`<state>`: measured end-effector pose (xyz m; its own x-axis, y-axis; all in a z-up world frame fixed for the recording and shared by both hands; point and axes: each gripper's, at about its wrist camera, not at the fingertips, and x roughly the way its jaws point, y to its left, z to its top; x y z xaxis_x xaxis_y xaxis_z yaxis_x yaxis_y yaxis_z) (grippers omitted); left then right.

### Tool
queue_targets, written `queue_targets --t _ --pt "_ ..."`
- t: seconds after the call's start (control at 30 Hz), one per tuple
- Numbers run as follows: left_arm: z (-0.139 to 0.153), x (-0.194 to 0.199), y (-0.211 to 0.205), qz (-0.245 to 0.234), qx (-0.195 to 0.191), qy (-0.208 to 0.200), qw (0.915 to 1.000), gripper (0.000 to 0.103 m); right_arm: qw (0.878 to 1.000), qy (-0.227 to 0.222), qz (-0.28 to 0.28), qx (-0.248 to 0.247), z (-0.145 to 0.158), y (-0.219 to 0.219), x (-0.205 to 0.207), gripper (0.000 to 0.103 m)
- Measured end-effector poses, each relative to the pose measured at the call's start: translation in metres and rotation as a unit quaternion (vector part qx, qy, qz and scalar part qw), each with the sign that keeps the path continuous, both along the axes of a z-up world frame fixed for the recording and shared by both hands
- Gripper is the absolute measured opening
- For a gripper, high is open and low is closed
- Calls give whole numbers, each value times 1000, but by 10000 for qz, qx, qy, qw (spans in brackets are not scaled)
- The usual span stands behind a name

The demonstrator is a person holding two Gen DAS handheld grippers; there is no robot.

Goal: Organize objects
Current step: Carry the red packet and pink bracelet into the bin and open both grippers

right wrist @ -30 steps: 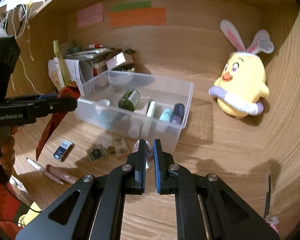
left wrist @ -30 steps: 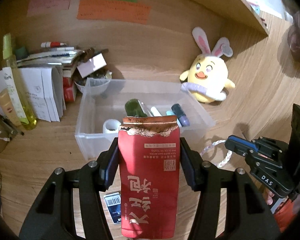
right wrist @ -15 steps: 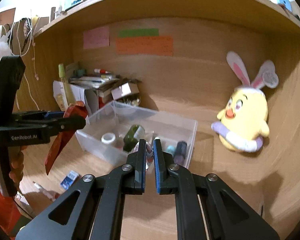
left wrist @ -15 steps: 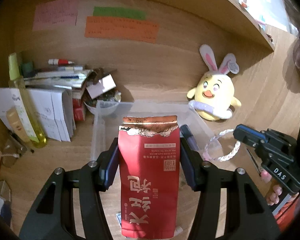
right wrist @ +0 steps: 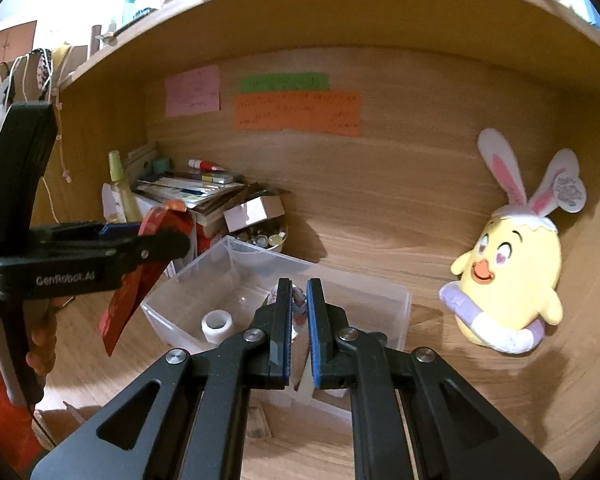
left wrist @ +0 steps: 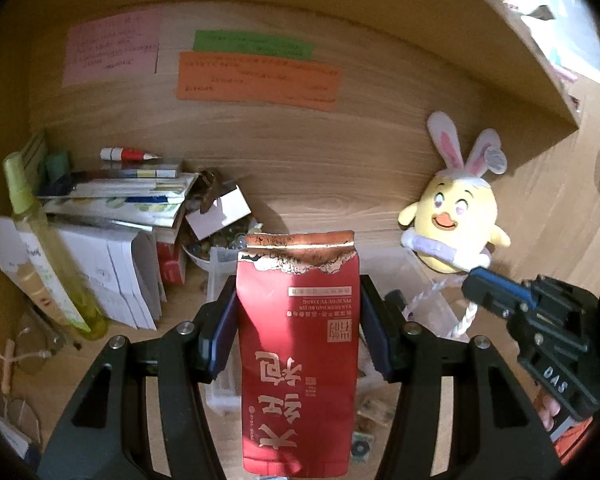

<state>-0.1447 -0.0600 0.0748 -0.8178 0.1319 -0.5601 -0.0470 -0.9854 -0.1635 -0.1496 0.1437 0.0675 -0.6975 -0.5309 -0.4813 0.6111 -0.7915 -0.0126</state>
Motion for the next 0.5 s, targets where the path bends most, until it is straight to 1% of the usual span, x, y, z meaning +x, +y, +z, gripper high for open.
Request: queue_targets --t 0.07,0.2,0.5 --pt "-3 -11 -1 55 -56 -81 9999 56 10000 -50 30 51 -4 -5 -5 6" --pt "-12 -29 -2 59 -25 -271 9996 56 9998 -137 77 146 -14 -13 -15 6" --pt "-41 -68 1 56 -95 -733 9972 56 9981 -542 62 284 -42 -18 -44 7"
